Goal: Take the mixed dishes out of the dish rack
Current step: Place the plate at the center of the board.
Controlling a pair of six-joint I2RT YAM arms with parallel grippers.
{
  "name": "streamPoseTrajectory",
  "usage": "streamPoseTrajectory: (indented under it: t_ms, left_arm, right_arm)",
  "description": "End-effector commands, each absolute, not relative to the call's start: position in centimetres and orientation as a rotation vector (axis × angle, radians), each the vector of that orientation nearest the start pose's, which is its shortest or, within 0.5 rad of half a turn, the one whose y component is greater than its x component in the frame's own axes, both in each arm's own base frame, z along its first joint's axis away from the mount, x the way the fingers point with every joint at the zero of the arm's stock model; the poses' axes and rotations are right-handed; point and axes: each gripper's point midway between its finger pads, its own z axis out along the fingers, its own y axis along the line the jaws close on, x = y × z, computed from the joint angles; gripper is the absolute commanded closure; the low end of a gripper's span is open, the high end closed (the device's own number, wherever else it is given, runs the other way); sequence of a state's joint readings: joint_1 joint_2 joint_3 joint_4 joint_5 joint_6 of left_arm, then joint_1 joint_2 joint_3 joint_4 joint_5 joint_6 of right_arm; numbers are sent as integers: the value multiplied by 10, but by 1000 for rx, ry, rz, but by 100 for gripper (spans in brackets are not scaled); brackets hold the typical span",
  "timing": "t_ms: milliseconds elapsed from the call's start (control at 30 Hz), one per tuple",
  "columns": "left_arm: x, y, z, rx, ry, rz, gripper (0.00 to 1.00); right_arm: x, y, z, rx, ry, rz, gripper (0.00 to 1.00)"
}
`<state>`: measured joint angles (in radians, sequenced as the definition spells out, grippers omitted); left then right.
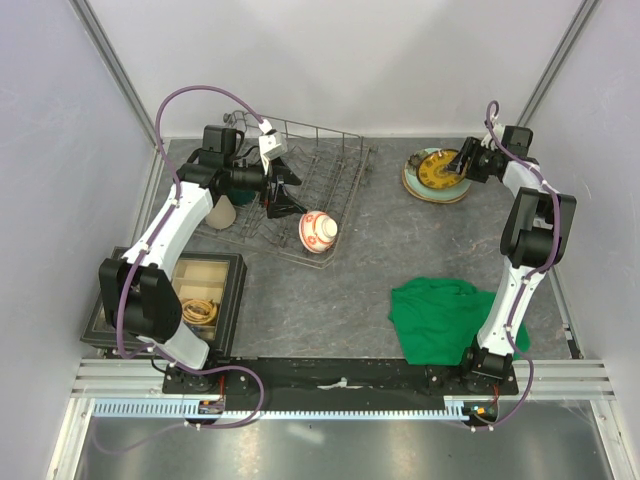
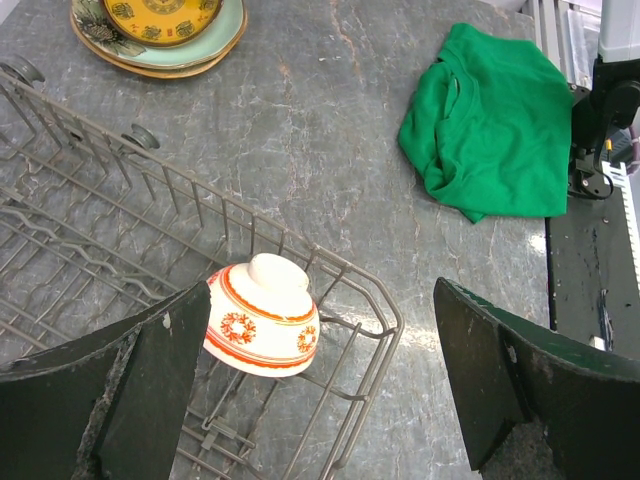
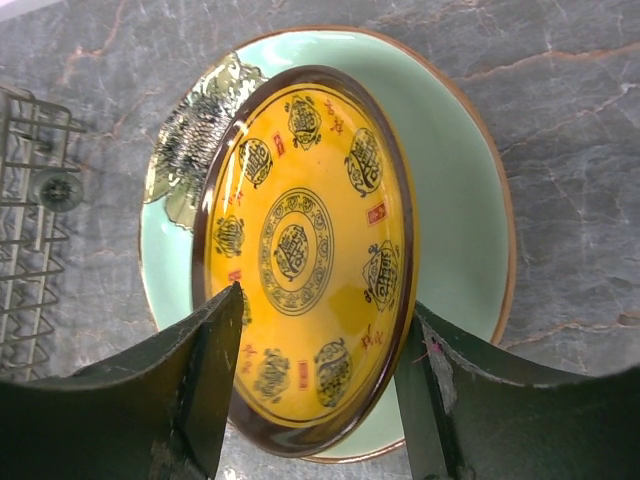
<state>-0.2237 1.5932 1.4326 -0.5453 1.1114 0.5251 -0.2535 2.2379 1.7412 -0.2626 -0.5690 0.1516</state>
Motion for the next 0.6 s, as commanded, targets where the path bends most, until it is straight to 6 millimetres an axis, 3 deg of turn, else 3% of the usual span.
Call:
streamPoseTrajectory:
  t_ms: [0, 567]
  left_arm:
    - [338, -227, 269, 1253, 1531, -1029, 1]
    - [341, -222, 265, 1266, 1546, -977, 1]
  right_arm:
    - [571, -54, 112, 115, 2193, 520, 34]
    - [561, -64, 111, 66, 2234, 408, 32]
